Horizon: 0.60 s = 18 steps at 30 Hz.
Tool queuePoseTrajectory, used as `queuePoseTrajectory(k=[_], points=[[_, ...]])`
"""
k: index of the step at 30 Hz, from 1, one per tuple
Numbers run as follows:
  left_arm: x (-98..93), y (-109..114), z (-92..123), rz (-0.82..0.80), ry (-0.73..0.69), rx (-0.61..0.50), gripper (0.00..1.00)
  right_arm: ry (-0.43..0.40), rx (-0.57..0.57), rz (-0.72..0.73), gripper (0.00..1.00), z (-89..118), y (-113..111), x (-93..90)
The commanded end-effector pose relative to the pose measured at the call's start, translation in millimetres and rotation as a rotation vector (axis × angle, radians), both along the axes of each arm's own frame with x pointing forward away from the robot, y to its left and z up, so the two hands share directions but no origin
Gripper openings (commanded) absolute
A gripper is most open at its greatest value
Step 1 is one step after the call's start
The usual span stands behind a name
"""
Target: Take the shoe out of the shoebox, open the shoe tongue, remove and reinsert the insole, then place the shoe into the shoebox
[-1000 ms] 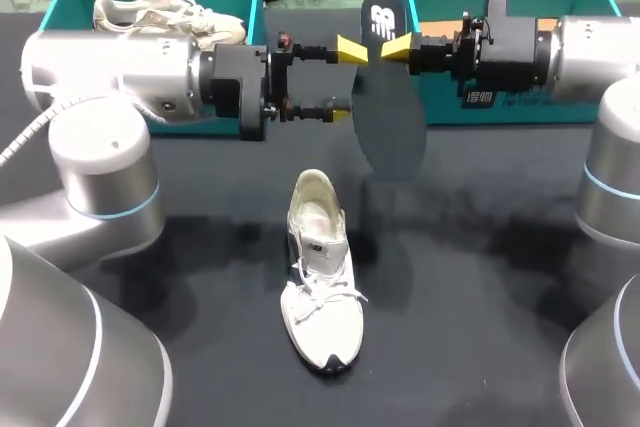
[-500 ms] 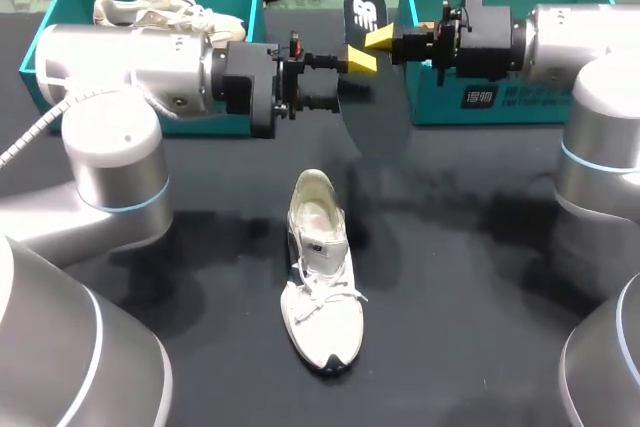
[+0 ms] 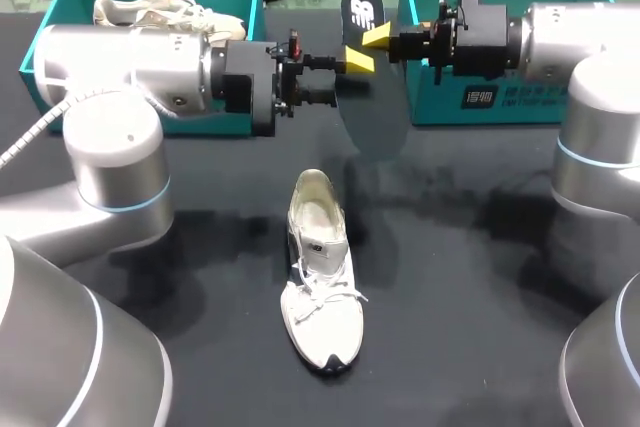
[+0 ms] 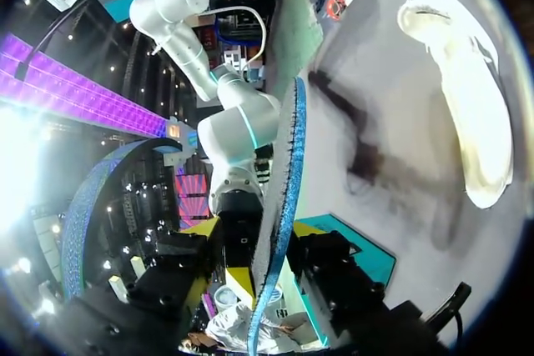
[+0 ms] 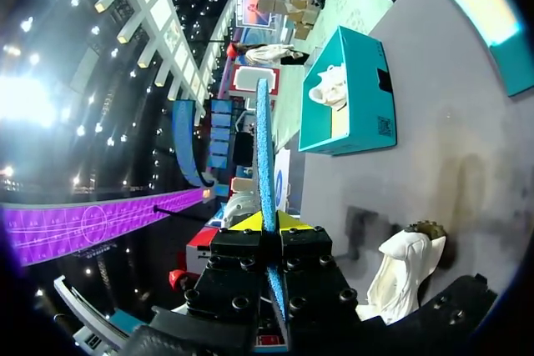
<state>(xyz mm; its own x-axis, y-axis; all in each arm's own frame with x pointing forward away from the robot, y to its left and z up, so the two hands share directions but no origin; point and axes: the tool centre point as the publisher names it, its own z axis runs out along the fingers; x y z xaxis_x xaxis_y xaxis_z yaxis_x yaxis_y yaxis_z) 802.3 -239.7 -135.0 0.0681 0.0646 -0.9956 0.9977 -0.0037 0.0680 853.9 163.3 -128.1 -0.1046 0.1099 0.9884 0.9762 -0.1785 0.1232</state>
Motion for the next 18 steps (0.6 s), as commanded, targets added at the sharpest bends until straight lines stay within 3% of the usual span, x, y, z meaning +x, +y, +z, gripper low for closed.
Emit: queuePoseTrajectory(k=[1, 18], points=[[2.1, -2.1, -3.3, 0.012, -0.001, 0.007, 0.43, 0.002, 0.0, -0.007, 0.0, -0.6, 2.8, -1.5], [6.2, -5.1, -4.5, 0.019, -0.002, 0.011, 0.18, 0.007, 0.001, -0.025, 0.0, -1.2, 3.6, -2.1]])
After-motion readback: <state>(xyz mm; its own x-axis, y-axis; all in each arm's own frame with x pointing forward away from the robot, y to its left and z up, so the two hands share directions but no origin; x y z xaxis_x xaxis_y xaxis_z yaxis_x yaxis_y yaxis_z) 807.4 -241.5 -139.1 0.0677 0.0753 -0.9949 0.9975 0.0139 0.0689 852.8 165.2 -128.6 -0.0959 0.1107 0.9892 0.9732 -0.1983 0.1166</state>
